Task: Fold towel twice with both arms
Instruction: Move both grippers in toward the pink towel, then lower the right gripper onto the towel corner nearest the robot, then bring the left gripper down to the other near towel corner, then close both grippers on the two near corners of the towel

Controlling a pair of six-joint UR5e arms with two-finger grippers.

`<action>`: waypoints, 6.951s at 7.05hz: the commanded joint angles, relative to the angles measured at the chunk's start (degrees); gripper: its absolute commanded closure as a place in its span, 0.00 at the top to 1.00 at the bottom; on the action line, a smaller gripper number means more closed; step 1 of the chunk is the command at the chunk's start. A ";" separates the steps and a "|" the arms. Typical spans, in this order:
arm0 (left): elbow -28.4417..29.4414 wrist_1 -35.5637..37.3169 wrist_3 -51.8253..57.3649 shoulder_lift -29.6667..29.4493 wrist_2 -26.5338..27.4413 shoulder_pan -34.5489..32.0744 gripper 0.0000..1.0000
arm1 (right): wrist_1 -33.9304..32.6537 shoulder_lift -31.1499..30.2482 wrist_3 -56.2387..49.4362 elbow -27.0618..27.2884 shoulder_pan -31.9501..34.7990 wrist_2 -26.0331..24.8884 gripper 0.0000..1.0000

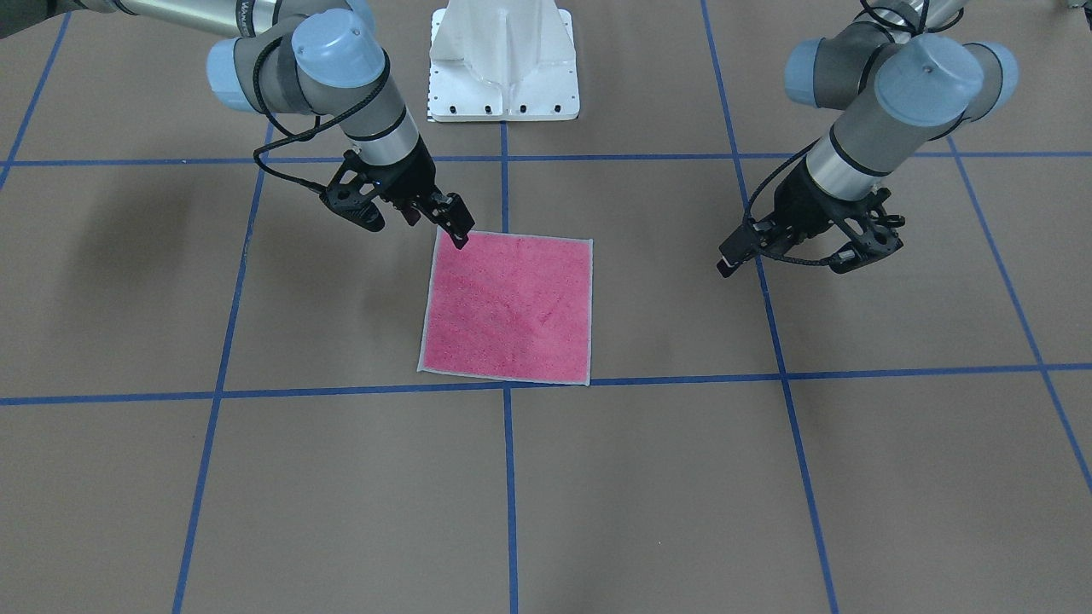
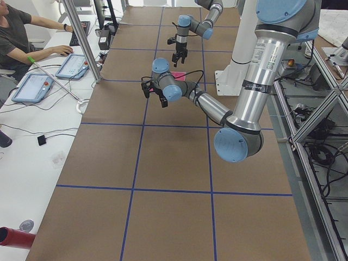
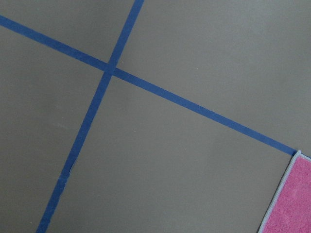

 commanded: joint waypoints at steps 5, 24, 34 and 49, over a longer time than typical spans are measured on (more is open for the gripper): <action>0.02 0.02 -1.65 -1.15 -0.02 0.19 1.00 | 0.12 0.30 7.36 -3.59 -2.79 -1.31 0.81; -0.07 0.11 -1.82 -0.97 0.07 0.19 1.00 | -0.06 -1.02 10.88 -2.18 -4.28 -4.57 0.30; 3.62 10.95 -16.32 -15.36 13.24 15.27 0.99 | -0.06 -6.38 9.65 3.62 -4.20 -5.27 0.00; 8.37 7.13 -24.50 -17.59 20.11 26.73 0.86 | -0.06 -6.47 8.68 3.00 -4.20 -5.09 0.00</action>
